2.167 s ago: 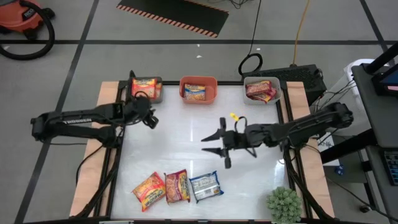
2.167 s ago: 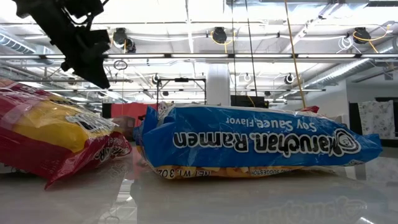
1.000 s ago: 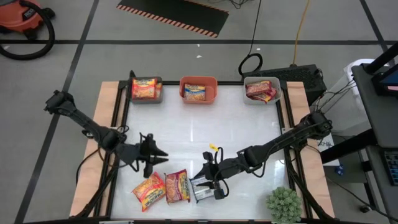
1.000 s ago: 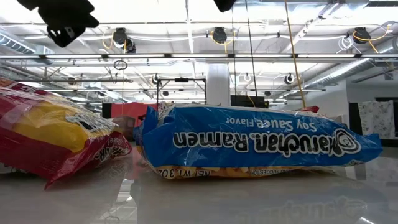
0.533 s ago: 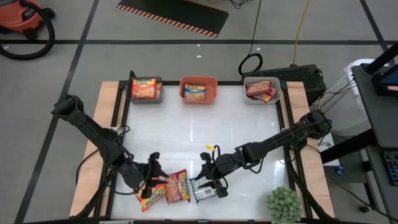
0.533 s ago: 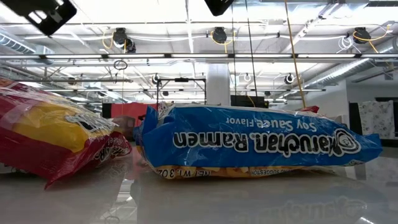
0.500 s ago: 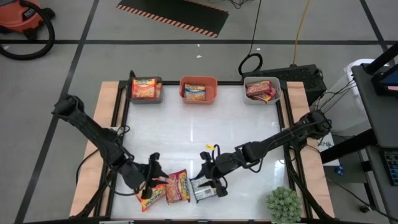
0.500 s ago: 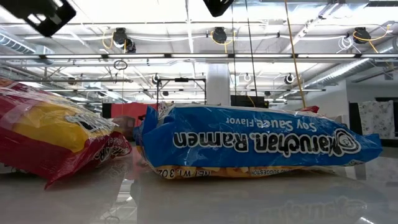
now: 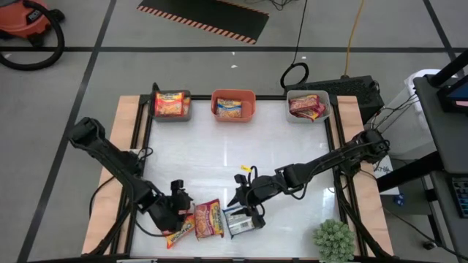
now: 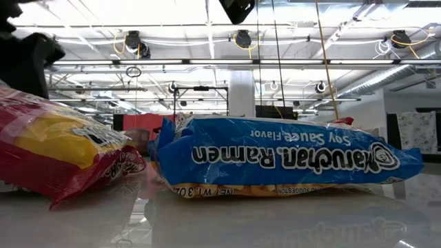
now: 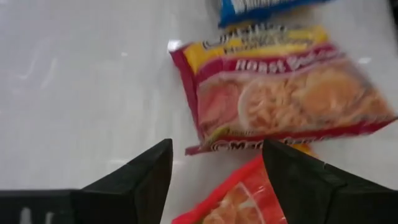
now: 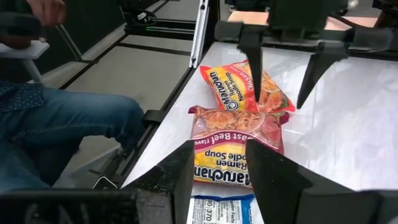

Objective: Sort Maruchan noodles
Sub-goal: Put the red noodle pack into the gray bin

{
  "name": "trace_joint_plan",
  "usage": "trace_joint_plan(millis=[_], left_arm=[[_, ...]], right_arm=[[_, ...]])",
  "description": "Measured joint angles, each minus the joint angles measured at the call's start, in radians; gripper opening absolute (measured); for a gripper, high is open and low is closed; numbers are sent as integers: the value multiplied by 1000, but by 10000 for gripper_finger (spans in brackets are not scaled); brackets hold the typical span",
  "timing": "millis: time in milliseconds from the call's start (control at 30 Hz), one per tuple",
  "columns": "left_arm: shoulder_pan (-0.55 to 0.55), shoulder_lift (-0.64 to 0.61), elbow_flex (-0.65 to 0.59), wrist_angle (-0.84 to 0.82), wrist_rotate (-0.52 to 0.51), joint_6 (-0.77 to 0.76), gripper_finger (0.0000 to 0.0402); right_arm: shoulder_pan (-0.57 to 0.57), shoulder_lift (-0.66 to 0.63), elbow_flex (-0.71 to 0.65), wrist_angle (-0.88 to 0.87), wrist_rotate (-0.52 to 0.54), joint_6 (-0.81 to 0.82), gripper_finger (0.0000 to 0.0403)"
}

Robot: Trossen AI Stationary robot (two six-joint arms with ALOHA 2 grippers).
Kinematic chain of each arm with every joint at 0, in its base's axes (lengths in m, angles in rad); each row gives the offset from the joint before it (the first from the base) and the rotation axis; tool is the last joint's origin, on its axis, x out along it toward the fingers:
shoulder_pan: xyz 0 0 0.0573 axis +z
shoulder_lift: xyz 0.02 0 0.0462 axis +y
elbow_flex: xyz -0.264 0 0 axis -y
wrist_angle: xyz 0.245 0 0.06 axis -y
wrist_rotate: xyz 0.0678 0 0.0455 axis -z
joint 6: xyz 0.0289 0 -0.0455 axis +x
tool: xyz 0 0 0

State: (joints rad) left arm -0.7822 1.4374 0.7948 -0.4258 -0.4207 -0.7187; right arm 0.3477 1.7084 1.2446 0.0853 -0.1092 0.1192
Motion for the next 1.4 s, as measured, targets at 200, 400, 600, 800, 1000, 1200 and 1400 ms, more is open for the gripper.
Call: trace_joint_plan(millis=[200, 400, 600, 800, 1000, 1200, 1400], left_arm=[[11, 57, 0, -33, 0, 27, 255], [18, 90, 0, 57, 0, 141, 255], [20, 101, 0, 86, 0, 207, 255], [23, 101, -1, 138, -16, 296, 232], [31, 101, -1, 154, -17, 359, 140], [38, 101, -1, 154, -7, 412, 35], [66, 100, -1, 155, -49, 428, 6]], right_arm=[[0, 0, 0, 0, 1, 0, 137], [0, 0, 0, 0, 1, 0, 137], [0, 0, 0, 0, 2, 0, 137], [0, 0, 0, 0, 2, 0, 137], [1, 0, 0, 0, 3, 17, 137], [1, 0, 0, 0, 3, 26, 137], [1, 0, 0, 0, 3, 35, 137]])
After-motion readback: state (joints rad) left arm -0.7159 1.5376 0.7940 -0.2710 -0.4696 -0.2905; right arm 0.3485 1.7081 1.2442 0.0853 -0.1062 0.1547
